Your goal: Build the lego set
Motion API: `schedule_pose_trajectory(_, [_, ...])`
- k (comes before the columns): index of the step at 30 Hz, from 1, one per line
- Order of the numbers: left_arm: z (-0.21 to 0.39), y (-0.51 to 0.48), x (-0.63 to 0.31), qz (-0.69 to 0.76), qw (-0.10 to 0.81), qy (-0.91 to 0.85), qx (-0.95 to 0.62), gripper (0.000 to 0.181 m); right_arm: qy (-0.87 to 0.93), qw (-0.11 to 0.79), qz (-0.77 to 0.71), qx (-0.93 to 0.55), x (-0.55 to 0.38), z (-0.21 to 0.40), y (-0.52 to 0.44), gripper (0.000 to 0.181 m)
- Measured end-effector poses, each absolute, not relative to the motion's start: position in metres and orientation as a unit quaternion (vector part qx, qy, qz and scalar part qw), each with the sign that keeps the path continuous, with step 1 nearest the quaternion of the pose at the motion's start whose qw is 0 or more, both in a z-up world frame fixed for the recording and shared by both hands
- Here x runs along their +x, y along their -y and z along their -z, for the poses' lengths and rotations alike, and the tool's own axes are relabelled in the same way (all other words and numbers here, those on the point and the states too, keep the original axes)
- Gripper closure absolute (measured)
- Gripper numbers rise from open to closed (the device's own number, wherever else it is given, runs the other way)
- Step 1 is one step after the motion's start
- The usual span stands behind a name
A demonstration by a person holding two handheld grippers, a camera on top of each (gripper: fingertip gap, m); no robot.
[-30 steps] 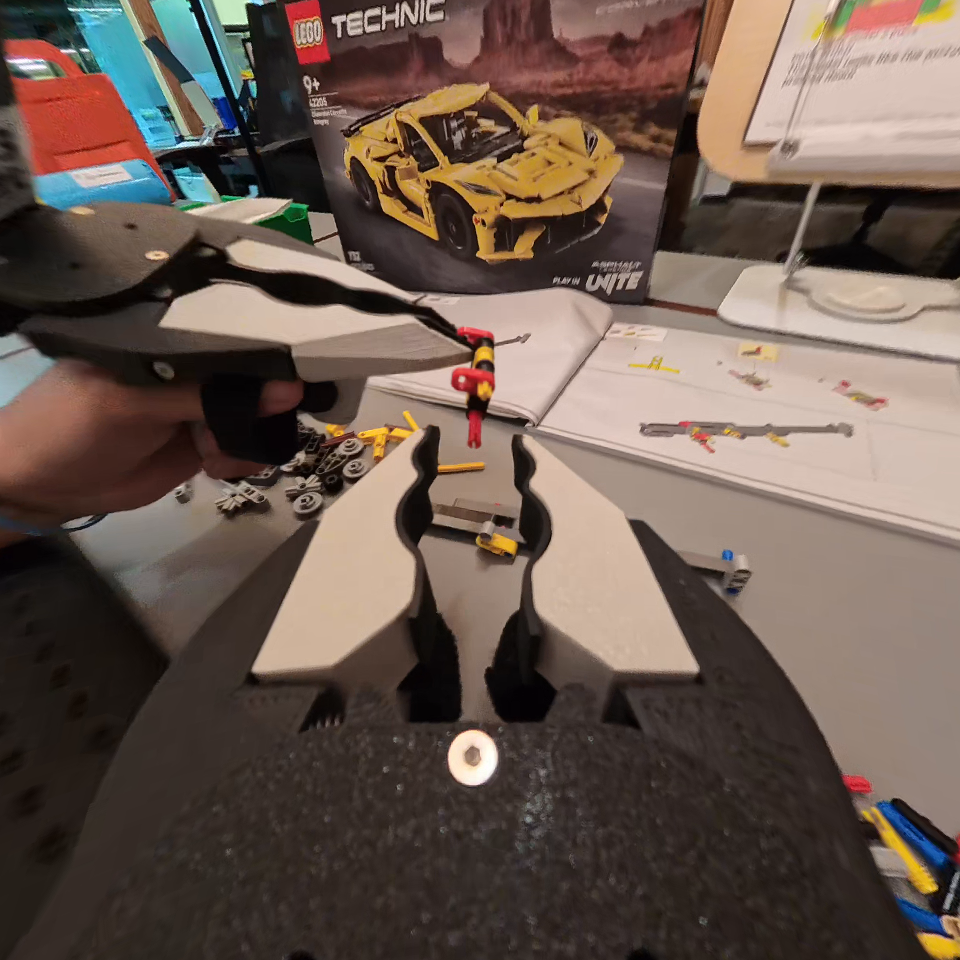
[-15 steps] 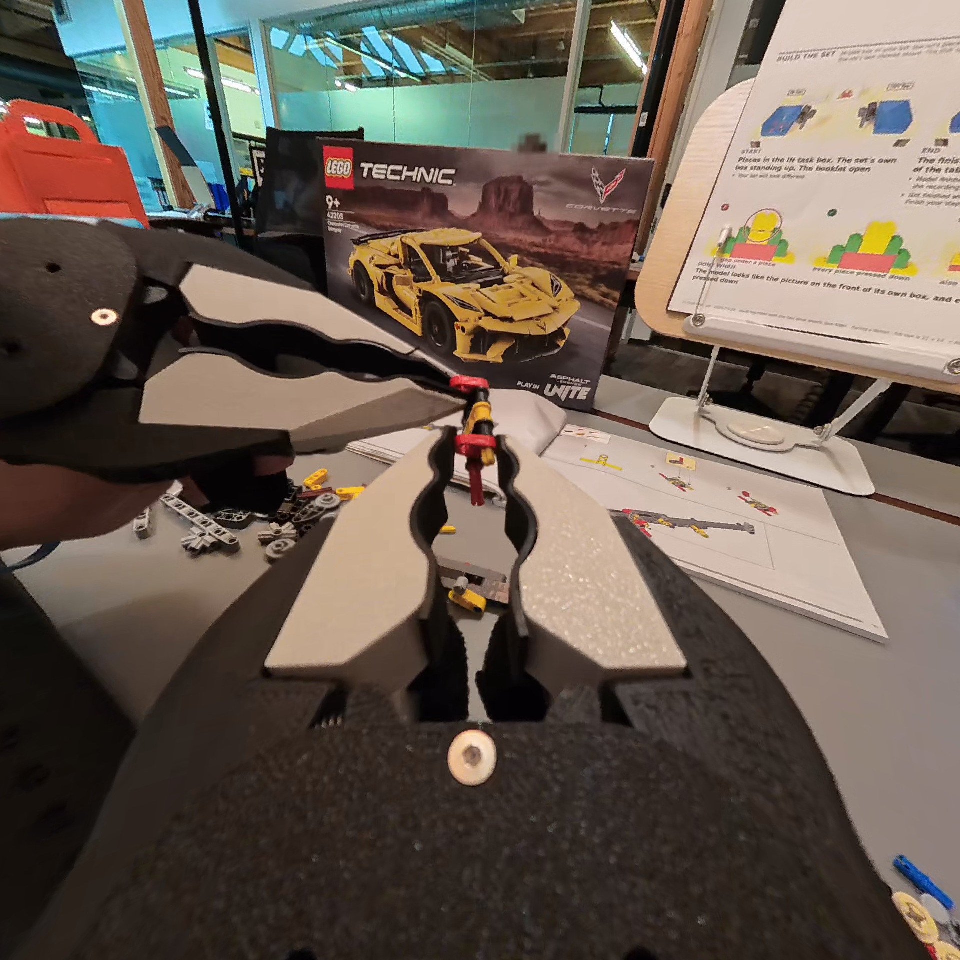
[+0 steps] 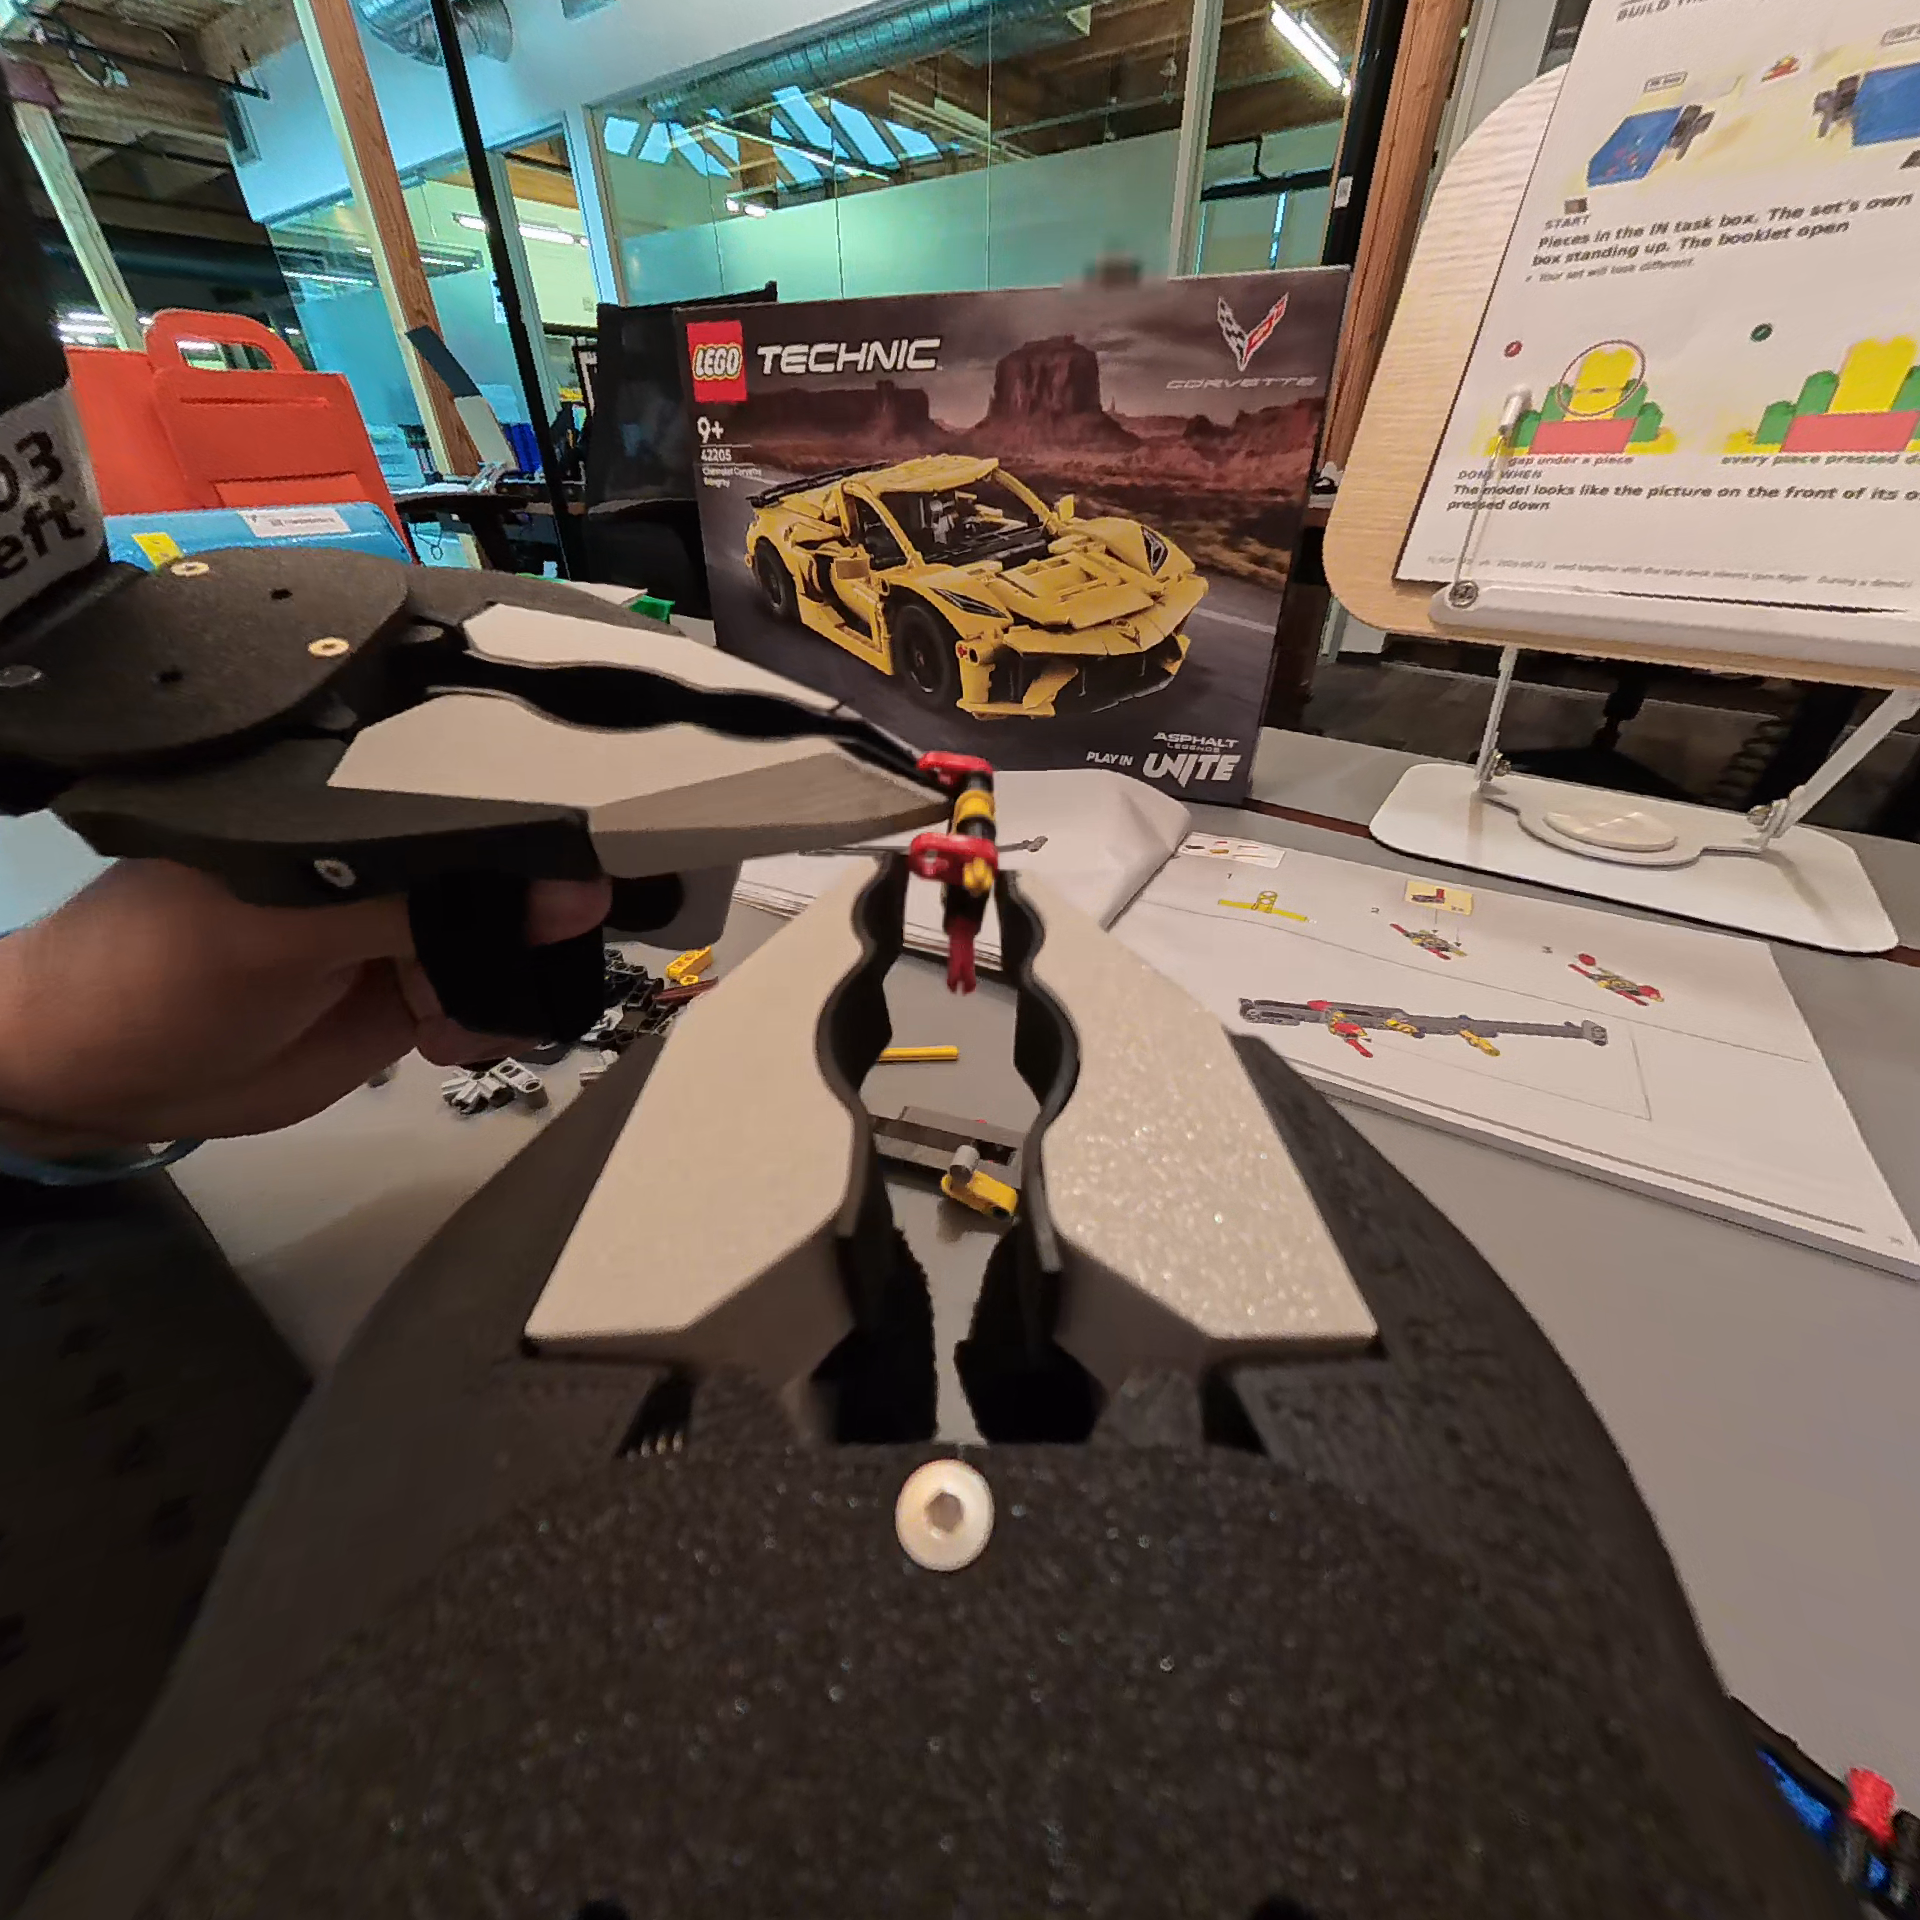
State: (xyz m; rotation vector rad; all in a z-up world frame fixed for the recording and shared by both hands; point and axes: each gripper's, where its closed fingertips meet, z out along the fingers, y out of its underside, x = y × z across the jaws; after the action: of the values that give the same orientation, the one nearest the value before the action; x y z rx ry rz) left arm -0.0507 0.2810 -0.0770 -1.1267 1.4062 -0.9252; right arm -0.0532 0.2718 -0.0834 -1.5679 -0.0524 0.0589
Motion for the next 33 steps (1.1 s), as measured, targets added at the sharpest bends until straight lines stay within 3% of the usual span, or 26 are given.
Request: schedule_pose_trajectory(33, [0.0817, -0.2829, -0.0497, 0.428, 0.486, -0.585, -0.489, 0.179, 0.024, 0.718, -0.029, -0.695, -0.0517, 0.0797, -0.2689, 0.167])
